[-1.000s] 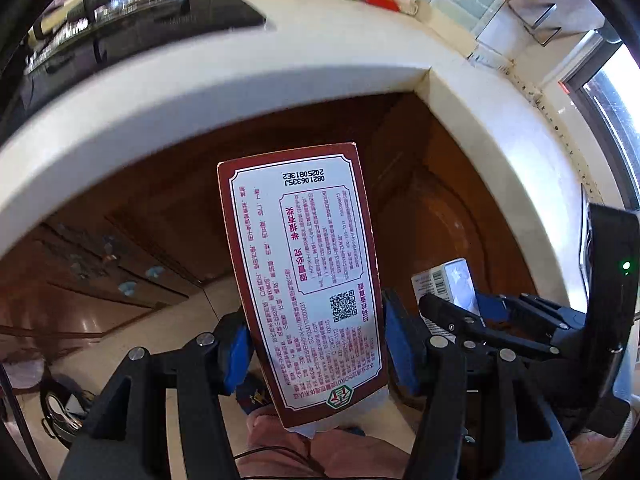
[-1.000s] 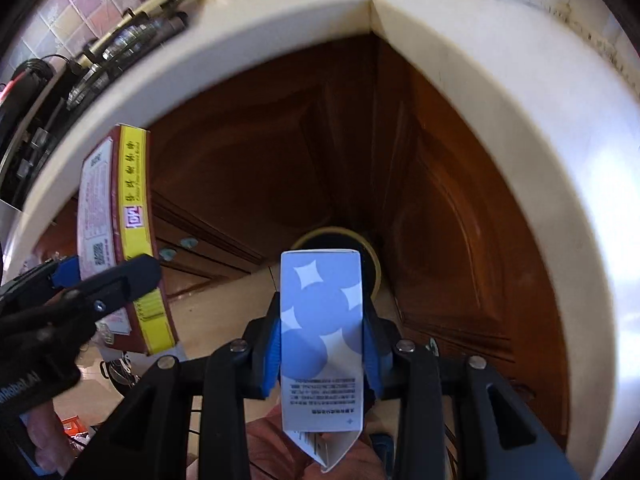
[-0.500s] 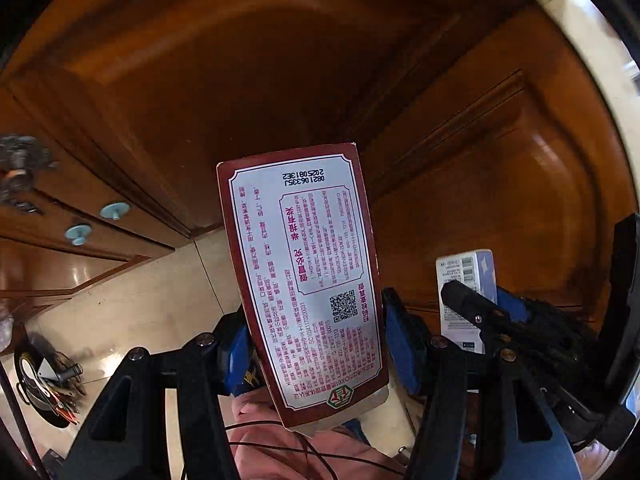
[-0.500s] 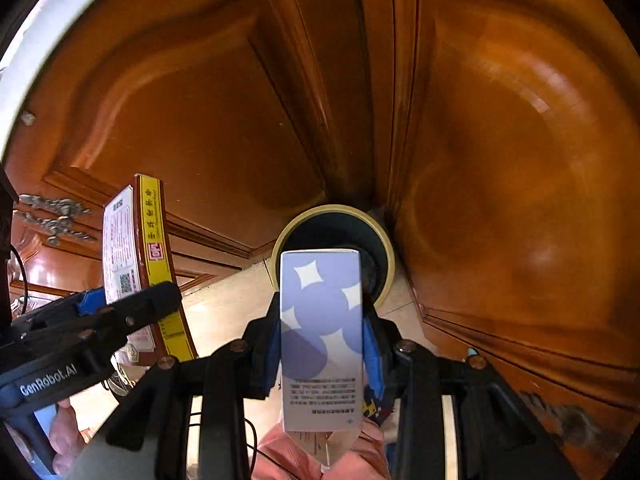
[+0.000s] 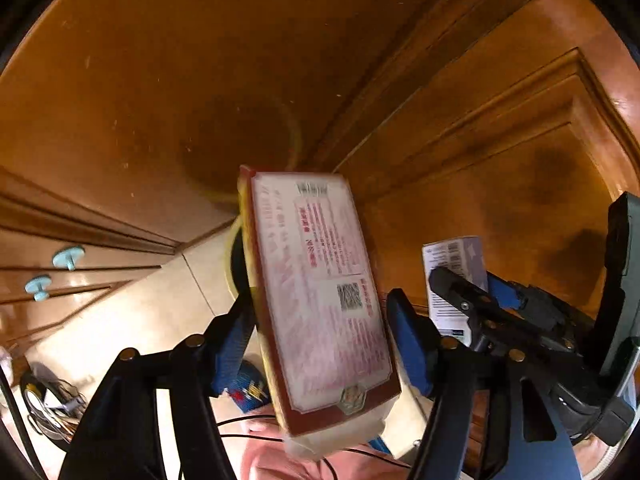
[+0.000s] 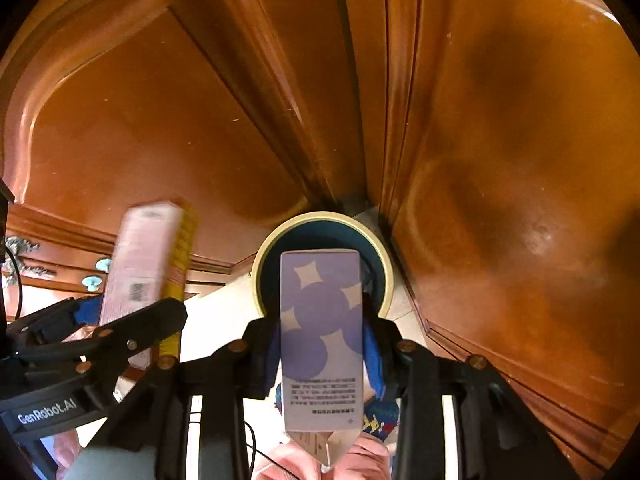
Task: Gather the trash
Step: 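Open the right tool over the bin while the left tool releases its box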
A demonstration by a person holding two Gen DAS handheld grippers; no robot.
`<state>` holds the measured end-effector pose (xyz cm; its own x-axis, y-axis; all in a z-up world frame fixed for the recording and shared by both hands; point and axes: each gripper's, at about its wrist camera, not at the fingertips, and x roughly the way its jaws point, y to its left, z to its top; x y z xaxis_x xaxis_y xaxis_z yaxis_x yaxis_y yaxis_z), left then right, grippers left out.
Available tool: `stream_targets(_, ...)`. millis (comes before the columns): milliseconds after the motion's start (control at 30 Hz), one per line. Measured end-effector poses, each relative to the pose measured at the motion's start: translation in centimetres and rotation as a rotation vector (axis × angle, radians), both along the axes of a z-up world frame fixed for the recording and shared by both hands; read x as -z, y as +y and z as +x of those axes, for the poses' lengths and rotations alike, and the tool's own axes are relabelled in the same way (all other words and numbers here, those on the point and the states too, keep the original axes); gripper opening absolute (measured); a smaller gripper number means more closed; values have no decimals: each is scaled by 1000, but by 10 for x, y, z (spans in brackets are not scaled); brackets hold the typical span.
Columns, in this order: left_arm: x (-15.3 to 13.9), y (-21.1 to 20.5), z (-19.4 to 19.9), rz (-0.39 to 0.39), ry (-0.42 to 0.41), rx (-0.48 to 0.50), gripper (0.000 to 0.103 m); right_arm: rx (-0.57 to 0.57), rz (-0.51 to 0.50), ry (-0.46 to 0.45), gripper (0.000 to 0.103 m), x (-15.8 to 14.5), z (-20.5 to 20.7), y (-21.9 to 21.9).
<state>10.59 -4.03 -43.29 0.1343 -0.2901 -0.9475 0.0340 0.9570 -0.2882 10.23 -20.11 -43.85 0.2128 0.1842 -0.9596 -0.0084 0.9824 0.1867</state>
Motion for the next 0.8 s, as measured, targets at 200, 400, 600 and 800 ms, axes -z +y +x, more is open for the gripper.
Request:
stream_targets(200, 1, 3, 1, 32, -21, -3, 88, -4, -12, 23, 35, 9, 7, 5)
stream_targets(400, -2, 11, -8, 58, -36, -30, 88, -10, -16, 65, 35, 22, 19, 16)
stream_targets(600, -8, 42, -11, 69, -56, -66, 88, -25, -20, 46, 60, 23, 26, 26)
stream_targets(800, -17, 48, -15, 91, -91, -86, 88, -56, -30, 21, 60, 6, 22, 36)
